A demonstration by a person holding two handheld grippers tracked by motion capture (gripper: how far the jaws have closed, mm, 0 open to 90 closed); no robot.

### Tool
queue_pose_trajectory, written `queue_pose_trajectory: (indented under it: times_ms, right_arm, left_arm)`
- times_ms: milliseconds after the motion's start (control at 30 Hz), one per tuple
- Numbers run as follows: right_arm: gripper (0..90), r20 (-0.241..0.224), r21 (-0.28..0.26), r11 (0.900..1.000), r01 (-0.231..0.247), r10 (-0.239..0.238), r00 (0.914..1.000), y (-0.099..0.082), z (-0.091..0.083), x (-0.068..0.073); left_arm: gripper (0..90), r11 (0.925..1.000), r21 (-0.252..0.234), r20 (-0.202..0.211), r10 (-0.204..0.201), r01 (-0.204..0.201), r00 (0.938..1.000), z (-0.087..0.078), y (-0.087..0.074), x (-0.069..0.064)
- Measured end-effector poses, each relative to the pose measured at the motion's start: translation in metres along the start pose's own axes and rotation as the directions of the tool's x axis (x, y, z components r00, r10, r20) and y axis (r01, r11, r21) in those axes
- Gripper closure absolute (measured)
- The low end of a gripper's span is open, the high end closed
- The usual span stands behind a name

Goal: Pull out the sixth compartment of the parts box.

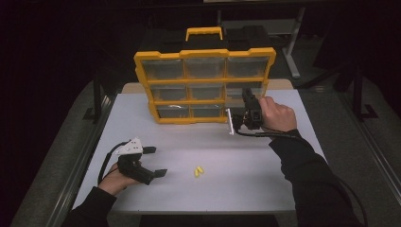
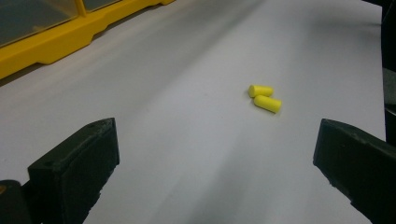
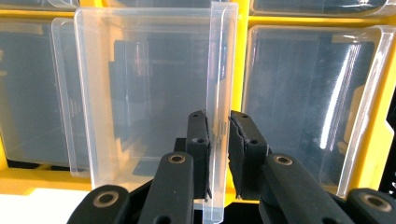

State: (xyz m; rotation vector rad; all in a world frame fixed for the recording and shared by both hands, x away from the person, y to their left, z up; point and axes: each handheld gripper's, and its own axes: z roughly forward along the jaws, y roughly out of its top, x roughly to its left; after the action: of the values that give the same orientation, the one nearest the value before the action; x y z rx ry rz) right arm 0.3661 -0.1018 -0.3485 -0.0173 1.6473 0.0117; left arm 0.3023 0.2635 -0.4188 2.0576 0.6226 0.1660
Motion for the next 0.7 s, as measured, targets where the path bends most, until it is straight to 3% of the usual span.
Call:
queue_pose_trajectory:
  times_ms: [700]
  right_arm:
    - [77.5,0.007,-0.012,0.9999,0.001,-0.001,1.0000,0.000,-0.015,0.004]
  left_arm:
    - [0.0,1.0000,0.008,0.002,0.003,-0.003,1.0000,0.000,0.000,-0.001]
